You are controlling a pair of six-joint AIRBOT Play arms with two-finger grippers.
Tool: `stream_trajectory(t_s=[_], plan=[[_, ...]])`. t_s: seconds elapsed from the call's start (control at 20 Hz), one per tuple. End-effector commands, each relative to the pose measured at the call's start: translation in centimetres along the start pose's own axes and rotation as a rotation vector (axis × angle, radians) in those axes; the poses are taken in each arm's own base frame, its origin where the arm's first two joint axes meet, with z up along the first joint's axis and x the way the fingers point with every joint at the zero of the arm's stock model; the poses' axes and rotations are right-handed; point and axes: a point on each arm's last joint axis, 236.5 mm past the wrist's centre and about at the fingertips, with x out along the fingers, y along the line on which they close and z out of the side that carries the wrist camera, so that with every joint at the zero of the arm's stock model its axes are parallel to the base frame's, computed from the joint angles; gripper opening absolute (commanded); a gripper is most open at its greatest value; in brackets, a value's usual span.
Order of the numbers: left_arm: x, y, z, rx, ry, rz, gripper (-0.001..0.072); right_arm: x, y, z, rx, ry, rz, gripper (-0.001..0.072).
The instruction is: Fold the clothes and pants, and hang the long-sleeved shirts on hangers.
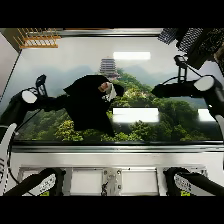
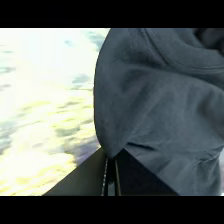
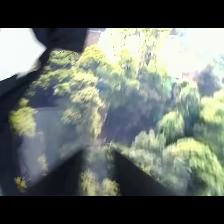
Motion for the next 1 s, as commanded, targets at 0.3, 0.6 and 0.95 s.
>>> stream_trajectory(t_s=[0.3,0.6,0.95], plan=[[-2.7,4.4,-3.5,-0.071,-0.032,0.06,0.0007,19.8,5.1,-3.3,-0.015,0.241,0.125,0.0486],[-2.7,4.3,-3.5,-0.071,-0.031,0.059,0.0008,25.2,8.6,-3.0,-0.012,0.204,0.138,0.0485],[-3.1,4.5,-3.0,-0.069,-0.045,0.063,0.0007,24.8,10.1,-1.2,-0.036,0.159,0.152,0.0011]])
